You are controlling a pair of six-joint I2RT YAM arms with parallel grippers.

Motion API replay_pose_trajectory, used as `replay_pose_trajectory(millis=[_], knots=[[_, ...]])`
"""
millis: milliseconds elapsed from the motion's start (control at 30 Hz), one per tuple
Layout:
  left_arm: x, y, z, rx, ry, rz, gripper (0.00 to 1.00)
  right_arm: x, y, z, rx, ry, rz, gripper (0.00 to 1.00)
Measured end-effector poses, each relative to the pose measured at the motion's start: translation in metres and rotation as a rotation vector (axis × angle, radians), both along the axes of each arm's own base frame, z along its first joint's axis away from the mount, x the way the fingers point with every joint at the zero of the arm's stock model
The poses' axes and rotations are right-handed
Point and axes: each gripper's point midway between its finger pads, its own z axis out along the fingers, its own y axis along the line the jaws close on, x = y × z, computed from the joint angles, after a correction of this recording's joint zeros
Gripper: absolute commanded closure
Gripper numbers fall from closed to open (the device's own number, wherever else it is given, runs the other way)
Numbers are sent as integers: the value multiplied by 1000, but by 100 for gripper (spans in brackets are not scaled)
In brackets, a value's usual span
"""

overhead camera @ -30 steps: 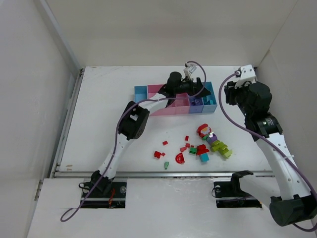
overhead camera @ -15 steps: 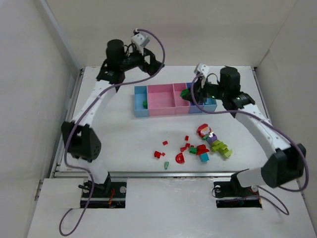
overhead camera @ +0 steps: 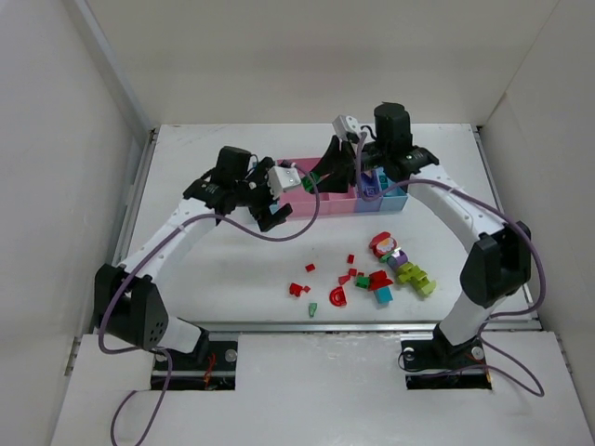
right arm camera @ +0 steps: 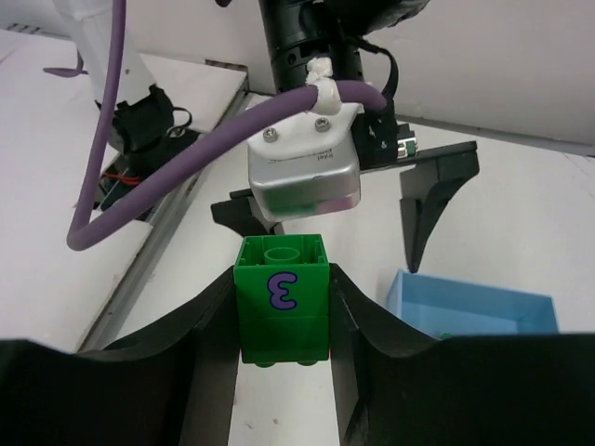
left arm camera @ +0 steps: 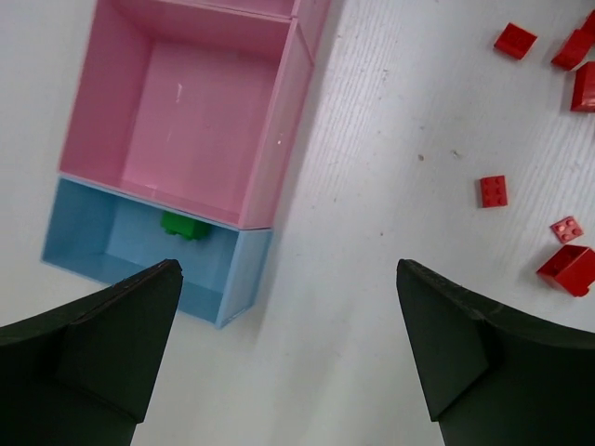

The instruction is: Sort the legos into containers by color

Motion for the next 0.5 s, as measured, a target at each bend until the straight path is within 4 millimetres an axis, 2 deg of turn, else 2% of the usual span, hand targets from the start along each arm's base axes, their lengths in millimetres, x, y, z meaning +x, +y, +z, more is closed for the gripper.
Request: replay_pose_trajectory(millis=[67,200,300,500], knots=[[0,2,2,21,-33,-21,0,-4,-2,0,3,0,9,100],[-5,-2,20,-3,-96,-83,0,-18,-8,-3,-5,12,0,100],[-15,-18,39,-89,-99,-170,0,-21,-11,1,-17,29,-33,100],[-37,-46,84,-240,-98,-330,0,-13,-15,4,-67,89,-161,100]])
